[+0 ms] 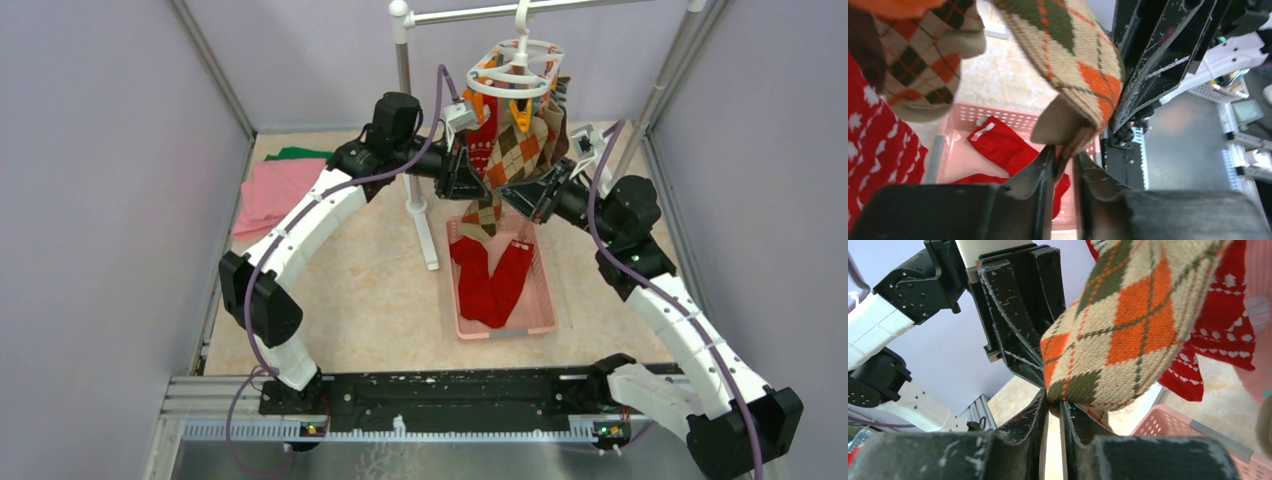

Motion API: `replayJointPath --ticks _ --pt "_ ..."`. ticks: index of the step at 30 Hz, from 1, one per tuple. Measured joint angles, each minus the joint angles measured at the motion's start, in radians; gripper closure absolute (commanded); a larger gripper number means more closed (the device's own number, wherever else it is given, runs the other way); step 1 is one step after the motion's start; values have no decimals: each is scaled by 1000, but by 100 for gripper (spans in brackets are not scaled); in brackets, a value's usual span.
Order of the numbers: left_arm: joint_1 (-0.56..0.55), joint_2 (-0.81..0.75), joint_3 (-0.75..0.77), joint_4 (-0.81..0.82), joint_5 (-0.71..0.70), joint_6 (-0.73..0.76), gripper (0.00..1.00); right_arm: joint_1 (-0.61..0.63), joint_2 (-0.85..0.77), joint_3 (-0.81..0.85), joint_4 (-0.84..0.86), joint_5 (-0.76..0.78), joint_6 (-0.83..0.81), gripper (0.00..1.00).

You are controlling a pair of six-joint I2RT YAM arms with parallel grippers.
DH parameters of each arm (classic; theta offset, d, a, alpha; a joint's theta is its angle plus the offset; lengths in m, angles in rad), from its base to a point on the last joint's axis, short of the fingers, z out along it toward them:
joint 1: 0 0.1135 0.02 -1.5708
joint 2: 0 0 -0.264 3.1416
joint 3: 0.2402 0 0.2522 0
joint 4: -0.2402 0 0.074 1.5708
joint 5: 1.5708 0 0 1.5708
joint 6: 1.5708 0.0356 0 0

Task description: Remove the socks clipped to the hanger

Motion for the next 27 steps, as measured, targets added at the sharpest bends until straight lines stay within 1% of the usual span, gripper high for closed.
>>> replayJointPath --ticks 1,2,4,6,10,15,19,23,27 --pt "0 0 0 8 3 -3 94 0 1 0 6 0 7 63" --pt "0 0 0 12 4 -9 98 1 1 0 9 2 10 58" --pt "0 0 0 18 3 -15 100 4 2 12 -11 19 5 51" --pt "0 -1 -4 18 3 -21 100 4 8 48 -51 49 -10 48" --pt "0 -14 -27 23 8 -37 100 -11 48 168 -99 85 -49 48" --pt "0 -41 -38 16 19 -39 100 -72 116 305 -128 63 -76 51" --pt "0 -74 -42 0 41 -35 100 -127 128 327 -136 44 -88 54" --pt "0 -92 -43 -25 61 -26 100 -145 144 363 -134 16 -101 64" --pt "0 -102 -48 -55 73 -11 100 -161 163 422 -129 -1 -109 64"
